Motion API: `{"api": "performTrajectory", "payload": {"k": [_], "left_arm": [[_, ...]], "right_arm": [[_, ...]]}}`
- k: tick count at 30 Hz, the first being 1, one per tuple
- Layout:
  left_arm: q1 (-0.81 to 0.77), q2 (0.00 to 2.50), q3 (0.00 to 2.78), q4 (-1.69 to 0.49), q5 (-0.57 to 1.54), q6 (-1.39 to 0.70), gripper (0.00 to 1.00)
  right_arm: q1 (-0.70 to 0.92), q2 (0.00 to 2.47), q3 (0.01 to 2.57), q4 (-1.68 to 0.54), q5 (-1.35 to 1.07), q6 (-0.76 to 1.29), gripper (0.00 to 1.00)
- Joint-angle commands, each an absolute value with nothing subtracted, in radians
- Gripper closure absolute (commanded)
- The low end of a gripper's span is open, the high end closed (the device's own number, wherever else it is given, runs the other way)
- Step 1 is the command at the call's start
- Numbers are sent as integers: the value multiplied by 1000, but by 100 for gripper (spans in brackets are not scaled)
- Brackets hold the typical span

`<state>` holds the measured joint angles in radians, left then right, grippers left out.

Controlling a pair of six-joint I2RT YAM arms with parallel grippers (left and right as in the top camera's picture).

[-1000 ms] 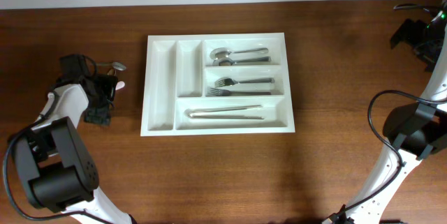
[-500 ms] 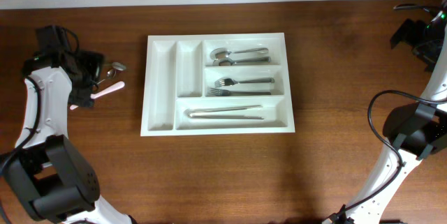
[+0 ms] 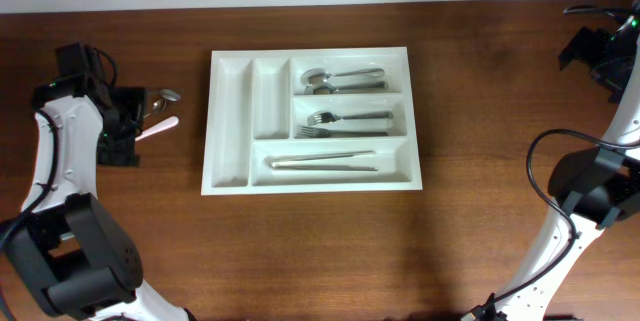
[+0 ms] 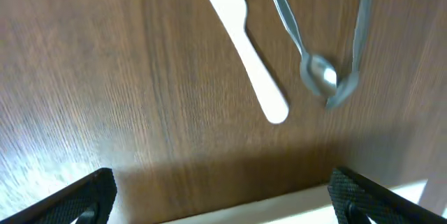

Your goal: Pack container

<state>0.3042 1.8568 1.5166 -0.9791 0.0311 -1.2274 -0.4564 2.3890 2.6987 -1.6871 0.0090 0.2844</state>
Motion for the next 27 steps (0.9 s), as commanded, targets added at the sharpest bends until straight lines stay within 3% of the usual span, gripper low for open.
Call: {"api": "performTrajectory", "payload": {"k": [1,8,27], "left_arm": [[304,1849,1519,-958,-43,-1485,1],[305,1870,1519,-852,-106,-1499,1],[309,2033,1520,-839,-61,-1488,2]], "right_arm": [[-452,2361,2714,-1688,7,281,1],[-452,2361,2714,-1687,7,281,1],[-452,2361,2714,-1687,7,281,1]]}}
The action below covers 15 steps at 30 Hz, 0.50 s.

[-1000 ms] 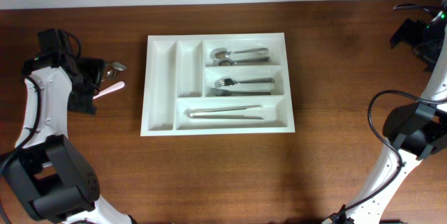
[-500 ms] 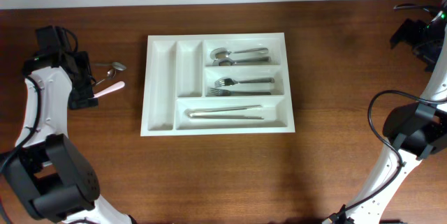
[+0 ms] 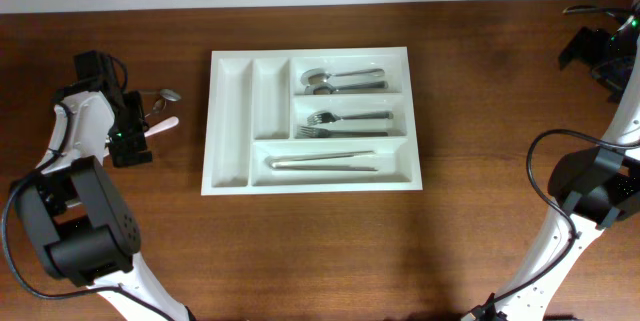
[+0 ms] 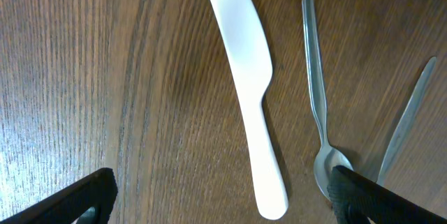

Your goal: Pack container

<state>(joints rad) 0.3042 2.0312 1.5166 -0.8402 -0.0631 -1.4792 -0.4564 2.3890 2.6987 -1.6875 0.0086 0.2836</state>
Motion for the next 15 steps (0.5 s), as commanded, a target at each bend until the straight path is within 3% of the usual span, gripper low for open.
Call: {"api": "performTrajectory", "payload": {"k": [1,15], "left_arm": [[309,2033,1520,-839,-60,-1488,3],[311,2133,1520,-853,3,-1499,6]], "right_arm": [[-452,2361,2714,-1688,7,281,1],[-452,2361,2714,-1687,7,281,1]]}}
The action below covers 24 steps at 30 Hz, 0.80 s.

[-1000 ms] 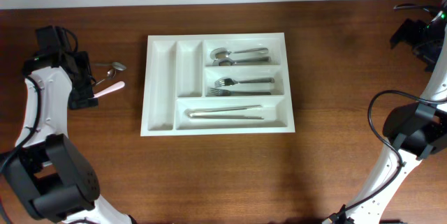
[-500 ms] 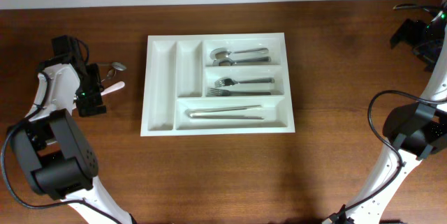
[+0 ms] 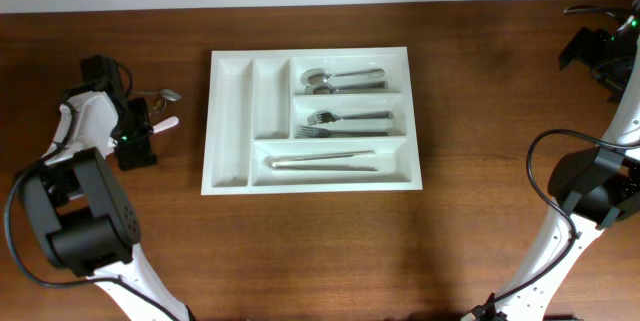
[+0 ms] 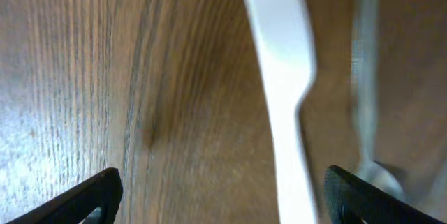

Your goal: Pack container

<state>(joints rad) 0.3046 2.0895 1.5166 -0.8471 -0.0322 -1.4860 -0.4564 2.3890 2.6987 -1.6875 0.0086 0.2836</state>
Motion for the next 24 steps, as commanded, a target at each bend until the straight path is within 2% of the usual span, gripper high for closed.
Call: {"api": "performTrajectory", "payload": {"k": [1,24], "left_arm": [[311,2143,1520,-853,6,-1499,7],[364,2211,1520,-876,-16,-1419,8]], "right_arm": [[-452,2361,2714,-1687,7,281,1],[-452,2361,2714,-1687,7,281,1]]}}
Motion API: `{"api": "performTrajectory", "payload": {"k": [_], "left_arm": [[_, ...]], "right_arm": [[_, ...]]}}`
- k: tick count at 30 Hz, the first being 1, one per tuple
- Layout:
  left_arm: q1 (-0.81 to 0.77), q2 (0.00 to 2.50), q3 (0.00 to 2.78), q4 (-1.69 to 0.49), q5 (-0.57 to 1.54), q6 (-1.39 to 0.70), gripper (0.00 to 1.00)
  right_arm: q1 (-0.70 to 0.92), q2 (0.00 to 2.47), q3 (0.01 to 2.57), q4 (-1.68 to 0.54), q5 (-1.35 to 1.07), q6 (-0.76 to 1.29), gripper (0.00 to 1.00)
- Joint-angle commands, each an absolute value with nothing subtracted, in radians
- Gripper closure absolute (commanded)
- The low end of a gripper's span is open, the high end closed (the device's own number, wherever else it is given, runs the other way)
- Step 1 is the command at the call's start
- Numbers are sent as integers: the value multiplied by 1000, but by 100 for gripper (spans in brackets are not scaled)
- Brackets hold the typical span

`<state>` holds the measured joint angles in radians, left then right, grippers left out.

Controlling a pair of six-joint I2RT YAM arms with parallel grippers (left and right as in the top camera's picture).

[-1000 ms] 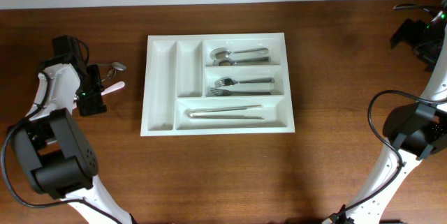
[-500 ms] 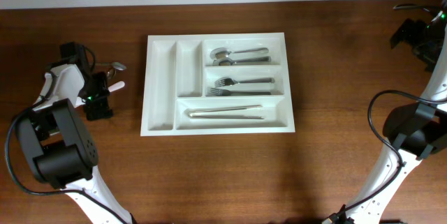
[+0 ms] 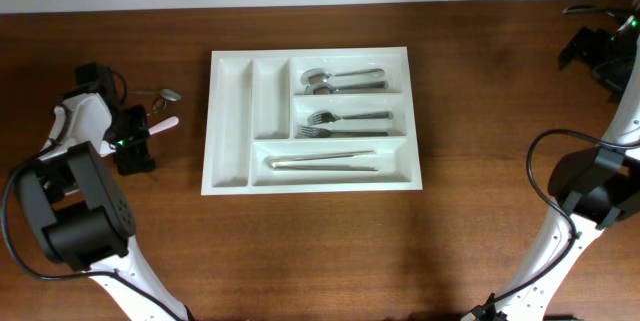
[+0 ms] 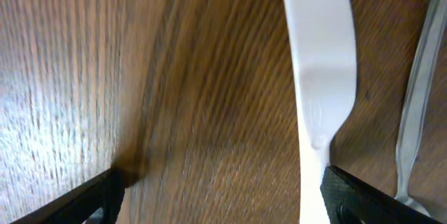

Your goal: Pack container

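The white cutlery tray (image 3: 229, 121) lies mid-table with spoons (image 3: 340, 79), forks (image 3: 345, 121) and long pieces (image 3: 325, 162) in its right compartments. To its left on the wood lie a white plastic knife (image 3: 163, 123) and a metal spoon (image 3: 165, 93). My left gripper (image 3: 131, 143) is open just left of the knife. In the left wrist view the knife (image 4: 318, 77) runs down close inside the right fingertip (image 4: 367, 196), with a metal handle (image 4: 419, 98) beyond it. The left gripper (image 4: 220, 203) holds nothing. My right gripper (image 3: 598, 51) sits at the far right edge.
Brown wooden table (image 3: 300, 251) with a pale wall strip along the back. The right arm's cable loops at the right edge (image 3: 560, 181). The left arm's base stands at the front left (image 3: 75, 221).
The left gripper has come closer to the table. In its wrist view the knife looks bigger and has shifted right, now beside the right finger. The gripper stays open; the right arm is unchanged.
The left gripper was open left of the knife and spoons, seeing them from some height. Then the knife, a spoon and another handle lay between its fingers in view. It then stood nearer the knife, and now nearer still, open.
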<state>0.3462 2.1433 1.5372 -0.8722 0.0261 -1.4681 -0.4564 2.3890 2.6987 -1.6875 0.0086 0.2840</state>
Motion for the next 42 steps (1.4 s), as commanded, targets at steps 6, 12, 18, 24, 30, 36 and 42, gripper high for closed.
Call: {"api": "performTrajectory", "payload": {"k": [6,12,18,24,30,36,42], "left_arm": [[364,2211,1520,-891,-22,-1399,10],[363,2211,1520,-903,-50,-1354,11],[363,2211,1520,-932,-59,-1321,11],[363,2211,1520,-906,-40,-1323,10],[362,2211,1520,-853,-22,-1348,17],[362,2211,1520,-850,-22,-1376,30],[362,2211,1520,-850,-22,-1375,54]], "right_arm": [[-452,2361,2714,-1687,7,281,1],[-452,2361,2714,-1688,7,281,2],[-452,2361,2714,-1687,7,281,1],[-452,2361,2714,-1687,7,281,1],[-452,2361,2714,-1687,7,281,1],[-452,2361,2714,-1687,7,281,1],[-452,2361,2714,-1687,7,281,1]]}}
